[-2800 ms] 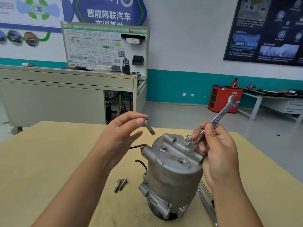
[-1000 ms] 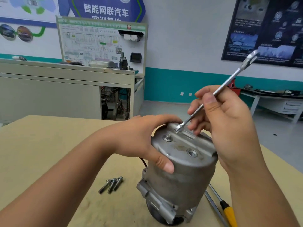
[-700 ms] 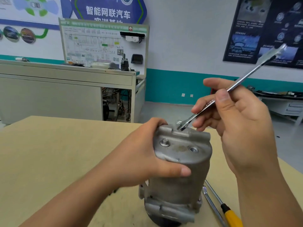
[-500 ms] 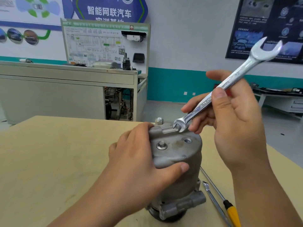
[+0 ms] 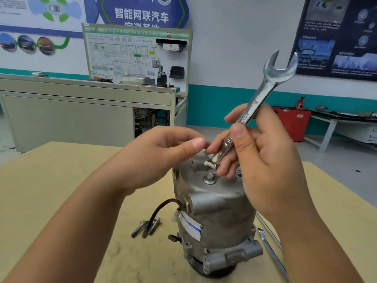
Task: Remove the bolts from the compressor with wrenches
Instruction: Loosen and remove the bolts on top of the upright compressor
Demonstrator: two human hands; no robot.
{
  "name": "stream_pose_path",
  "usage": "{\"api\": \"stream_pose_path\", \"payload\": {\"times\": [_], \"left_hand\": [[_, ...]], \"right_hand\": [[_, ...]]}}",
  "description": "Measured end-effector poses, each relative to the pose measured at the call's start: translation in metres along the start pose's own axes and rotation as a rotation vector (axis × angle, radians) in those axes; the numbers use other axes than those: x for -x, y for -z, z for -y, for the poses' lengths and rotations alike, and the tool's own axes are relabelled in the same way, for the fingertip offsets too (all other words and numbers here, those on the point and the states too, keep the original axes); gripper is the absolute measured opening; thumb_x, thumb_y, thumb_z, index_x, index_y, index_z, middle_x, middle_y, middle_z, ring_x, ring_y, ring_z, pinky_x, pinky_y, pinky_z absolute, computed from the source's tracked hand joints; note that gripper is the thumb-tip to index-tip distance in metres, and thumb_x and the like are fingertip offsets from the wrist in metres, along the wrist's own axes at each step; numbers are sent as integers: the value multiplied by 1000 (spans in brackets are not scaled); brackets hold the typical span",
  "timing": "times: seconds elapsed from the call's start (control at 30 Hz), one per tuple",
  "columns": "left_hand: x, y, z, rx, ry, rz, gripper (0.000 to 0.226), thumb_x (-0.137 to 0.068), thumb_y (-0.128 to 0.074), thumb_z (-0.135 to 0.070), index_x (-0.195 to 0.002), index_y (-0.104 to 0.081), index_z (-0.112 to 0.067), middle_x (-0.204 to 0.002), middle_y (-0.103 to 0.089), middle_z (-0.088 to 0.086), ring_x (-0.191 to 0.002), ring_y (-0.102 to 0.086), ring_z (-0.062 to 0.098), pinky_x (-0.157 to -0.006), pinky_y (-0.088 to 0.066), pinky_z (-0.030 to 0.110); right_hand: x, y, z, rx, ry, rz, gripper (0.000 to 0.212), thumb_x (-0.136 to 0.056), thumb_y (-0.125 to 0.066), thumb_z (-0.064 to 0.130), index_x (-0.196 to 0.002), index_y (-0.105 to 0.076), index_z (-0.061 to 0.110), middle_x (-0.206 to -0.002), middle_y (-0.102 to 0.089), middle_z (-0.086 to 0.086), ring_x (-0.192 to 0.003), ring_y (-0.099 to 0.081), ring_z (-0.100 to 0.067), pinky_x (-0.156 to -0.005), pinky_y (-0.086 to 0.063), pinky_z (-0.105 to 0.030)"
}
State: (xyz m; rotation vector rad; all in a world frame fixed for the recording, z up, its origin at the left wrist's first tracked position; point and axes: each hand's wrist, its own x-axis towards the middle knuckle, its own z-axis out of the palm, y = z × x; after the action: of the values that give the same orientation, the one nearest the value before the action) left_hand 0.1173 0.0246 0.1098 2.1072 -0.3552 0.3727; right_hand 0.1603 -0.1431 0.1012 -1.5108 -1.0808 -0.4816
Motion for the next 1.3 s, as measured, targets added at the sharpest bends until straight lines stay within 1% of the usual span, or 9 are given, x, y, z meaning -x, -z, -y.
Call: {"api": "stream_pose_path", "payload": {"times": [0.13,0.2,0.27,0.4,0.53,0.6,0.77,1.1,1.3], "left_hand": [[-5,-6,11,73,-85,-20,18,-73,-67,-39,-89,-73,-35,-92,-74,-5,-96,-67,10,-96,-47,37],[-7,-11,15,93,-94,-52,12,-70,-70,-36,-81,-74,-35,-86,-73,-4,-89,-66,9,-92,-48,34],[-9,-12,18,92,-103,-70,9,-69,-70,-36,-77,-73,-35,-84,-72,-5,-87,-65,6,-87,-48,30],[-13,-16,20,140,-107,-53,11,-69,-70,-33,-77,-73,-26,-90,-71,-4,-95,-65,13,-95,-46,36],[-14,-19,21,292,-89,-38,6,-69,-70,-22,-68,-73,-16,-85,-67,13,-85,-63,23,-88,-50,45],[-14,-19,22,310,-82,-32,9,-69,-70,-21,-69,-72,-12,-83,-66,15,-83,-63,24,-87,-51,47],[-13,-21,20,360,-77,-22,9,-71,-68,-20,-71,-75,-14,-80,-70,7,-79,-65,18,-78,-53,30],[-12,-21,18,391,-65,-17,10,-72,-66,-17,-71,-73,-10,-83,-67,10,-83,-63,21,-87,-52,39],[-12,-19,17,406,-89,33,9,-74,-65,-18,-70,-72,-14,-80,-67,2,-82,-63,17,-82,-51,30]], "right_hand": [[-2,-1,-2,-30,-23,-38,13,-94,-42,27,-92,-55,28,-74,-67,-2,-43,-58,-17,-42,-49,-26],[-4,-1,-3,-43,-34,-60,15,-93,-43,27,-92,-58,27,-72,-68,0,-41,-57,-16,-40,-48,-24],[-6,-3,-4,-44,-39,-70,16,-93,-45,28,-93,-61,26,-71,-68,1,-39,-55,-14,-40,-47,-22],[-8,-5,-4,-72,-58,-72,20,-89,-44,32,-92,-63,25,-70,-68,0,-38,-52,-11,-39,-45,-21],[-8,-5,-5,-147,-83,-46,21,-87,-45,35,-91,-63,24,-71,-69,-3,-38,-53,-10,-38,-45,-21],[-8,-5,-5,-165,-84,-37,21,-87,-46,35,-90,-62,23,-71,-69,-3,-39,-53,-10,-39,-44,-21],[-7,-6,-3,-168,-40,-51,17,-88,-47,34,-86,-60,22,-70,-68,-2,-38,-54,-12,-39,-44,-20],[-6,-9,2,-177,-33,-63,16,-84,-51,35,-85,-60,22,-68,-67,-2,-38,-56,-15,-38,-45,-20],[-5,-10,3,-178,-26,-59,14,-85,-52,33,-85,-61,22,-68,-66,-3,-39,-56,-13,-38,-44,-18]]}}
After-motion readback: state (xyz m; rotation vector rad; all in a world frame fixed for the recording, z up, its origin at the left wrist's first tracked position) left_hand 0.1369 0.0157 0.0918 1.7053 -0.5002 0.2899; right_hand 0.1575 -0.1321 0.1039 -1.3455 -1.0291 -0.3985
